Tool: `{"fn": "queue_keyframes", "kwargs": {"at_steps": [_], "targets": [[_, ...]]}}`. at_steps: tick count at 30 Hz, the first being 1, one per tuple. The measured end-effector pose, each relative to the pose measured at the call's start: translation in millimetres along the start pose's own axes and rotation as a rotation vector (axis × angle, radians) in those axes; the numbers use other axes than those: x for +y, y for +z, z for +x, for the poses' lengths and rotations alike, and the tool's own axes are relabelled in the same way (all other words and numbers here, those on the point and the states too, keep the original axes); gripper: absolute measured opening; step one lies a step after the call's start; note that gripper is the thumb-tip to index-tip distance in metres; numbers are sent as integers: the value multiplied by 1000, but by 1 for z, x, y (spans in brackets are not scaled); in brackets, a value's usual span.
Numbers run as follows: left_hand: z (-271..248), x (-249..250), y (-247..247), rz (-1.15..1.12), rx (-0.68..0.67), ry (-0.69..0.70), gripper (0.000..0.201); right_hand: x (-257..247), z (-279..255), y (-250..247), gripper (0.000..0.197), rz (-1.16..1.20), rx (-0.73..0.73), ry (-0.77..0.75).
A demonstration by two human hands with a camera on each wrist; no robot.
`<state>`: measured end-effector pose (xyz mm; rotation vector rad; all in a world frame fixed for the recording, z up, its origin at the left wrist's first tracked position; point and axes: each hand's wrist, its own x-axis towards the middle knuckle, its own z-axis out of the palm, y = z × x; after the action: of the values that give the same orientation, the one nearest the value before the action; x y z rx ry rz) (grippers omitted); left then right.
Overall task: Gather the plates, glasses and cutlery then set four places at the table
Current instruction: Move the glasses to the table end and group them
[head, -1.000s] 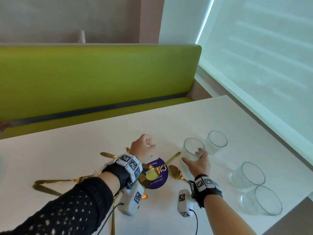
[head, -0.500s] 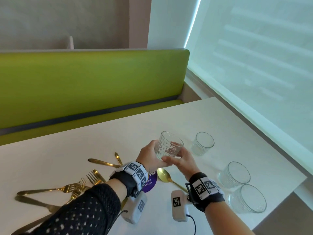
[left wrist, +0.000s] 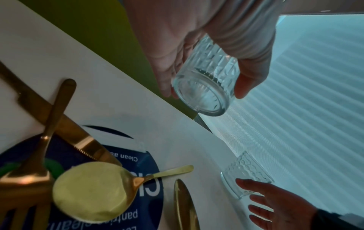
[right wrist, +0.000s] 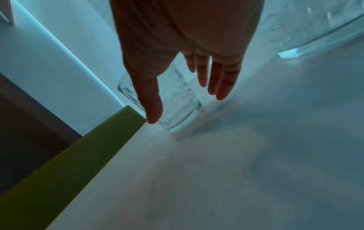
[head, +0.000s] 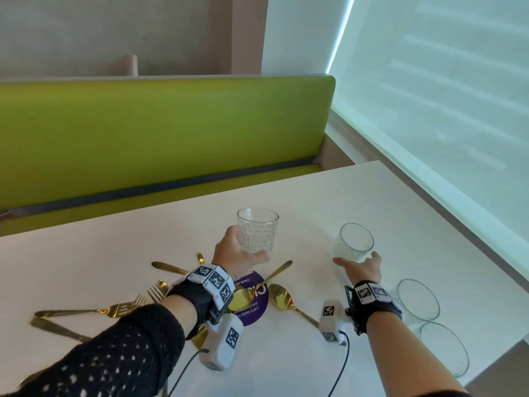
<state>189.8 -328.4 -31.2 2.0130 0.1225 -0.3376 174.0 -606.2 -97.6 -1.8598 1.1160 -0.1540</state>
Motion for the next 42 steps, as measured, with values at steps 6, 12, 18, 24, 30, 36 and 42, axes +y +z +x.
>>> {"fn": "queue_keyframes", "kwargs": {"at_steps": [6, 12, 18, 24, 30, 36, 42], "targets": [[5, -12, -6, -23, 14, -11, 68, 1, 15, 15, 97, 9, 62, -72], [5, -35, -17, -76, 26, -61, 73, 0, 10, 18, 77, -31, 111, -105], [-13, -49, -52, -136, 47, -51, 77, -22, -42, 14, 74, -10, 89, -202], [-49, -84, -110, -177, 106, -53, 85, -47, -155, 40, 70, 5, -140, -410], [-98, -142, -191, -160, 167, -71, 79, -40, -298, 103, 72, -29, -393, -487], [-166, -215, -281, -202, 283, -135, 81, -12, -431, 180, 77, -89, -524, -469], [-213, -289, -358, -187, 422, -248, 76, 4, -529, 241, 75, -219, -634, -451]]}}
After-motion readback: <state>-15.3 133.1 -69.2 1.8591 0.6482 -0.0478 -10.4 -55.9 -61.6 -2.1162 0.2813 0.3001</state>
